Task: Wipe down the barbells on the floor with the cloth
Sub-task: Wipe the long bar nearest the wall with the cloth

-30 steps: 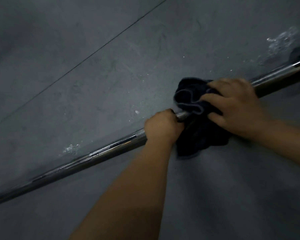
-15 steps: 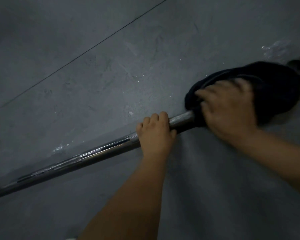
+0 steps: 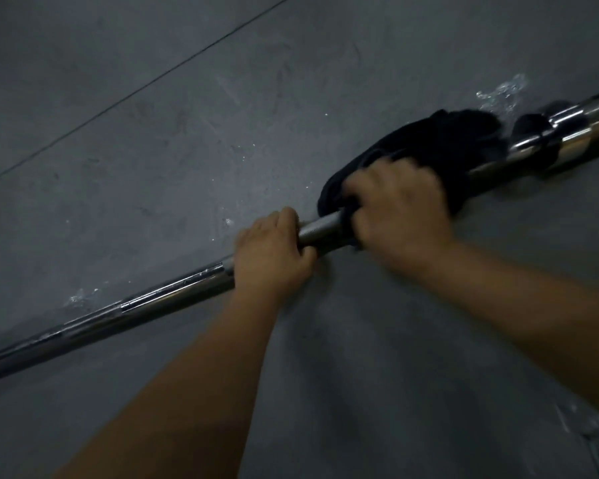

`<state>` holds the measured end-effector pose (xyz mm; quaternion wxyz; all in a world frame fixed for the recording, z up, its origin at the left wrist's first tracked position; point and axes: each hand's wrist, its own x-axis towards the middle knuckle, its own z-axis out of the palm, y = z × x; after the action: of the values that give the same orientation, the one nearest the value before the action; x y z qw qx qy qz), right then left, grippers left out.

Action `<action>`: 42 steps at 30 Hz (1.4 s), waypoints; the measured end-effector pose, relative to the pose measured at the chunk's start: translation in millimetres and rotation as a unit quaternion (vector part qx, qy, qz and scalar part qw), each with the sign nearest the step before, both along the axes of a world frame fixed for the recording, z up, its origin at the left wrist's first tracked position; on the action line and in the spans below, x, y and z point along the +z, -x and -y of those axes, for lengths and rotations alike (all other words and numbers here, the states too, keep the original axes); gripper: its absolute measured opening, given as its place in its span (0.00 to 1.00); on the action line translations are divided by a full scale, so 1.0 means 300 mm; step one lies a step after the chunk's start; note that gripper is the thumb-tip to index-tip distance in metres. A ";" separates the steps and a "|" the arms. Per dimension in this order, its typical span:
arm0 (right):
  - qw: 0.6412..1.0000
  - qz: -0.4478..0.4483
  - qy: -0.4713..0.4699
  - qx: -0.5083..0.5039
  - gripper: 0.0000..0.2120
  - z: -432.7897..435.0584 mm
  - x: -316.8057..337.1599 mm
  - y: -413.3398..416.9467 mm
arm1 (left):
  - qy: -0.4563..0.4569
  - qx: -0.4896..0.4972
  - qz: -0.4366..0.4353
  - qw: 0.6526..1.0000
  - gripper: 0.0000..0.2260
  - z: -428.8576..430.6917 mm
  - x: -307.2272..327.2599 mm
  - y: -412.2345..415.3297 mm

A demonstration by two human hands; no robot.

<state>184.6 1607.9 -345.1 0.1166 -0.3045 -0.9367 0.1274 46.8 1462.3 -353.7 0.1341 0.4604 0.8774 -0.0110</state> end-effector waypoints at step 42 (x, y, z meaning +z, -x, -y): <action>0.971 0.026 0.227 -0.072 0.28 -0.522 0.200 -0.478 | -0.007 0.028 0.008 1.000 0.31 0.095 -0.027 -0.080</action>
<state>327.9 1764.5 -285.2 0.0291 -0.3933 -0.8615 0.3198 70.8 1433.8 -361.8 0.1386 0.4364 0.8890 0.0026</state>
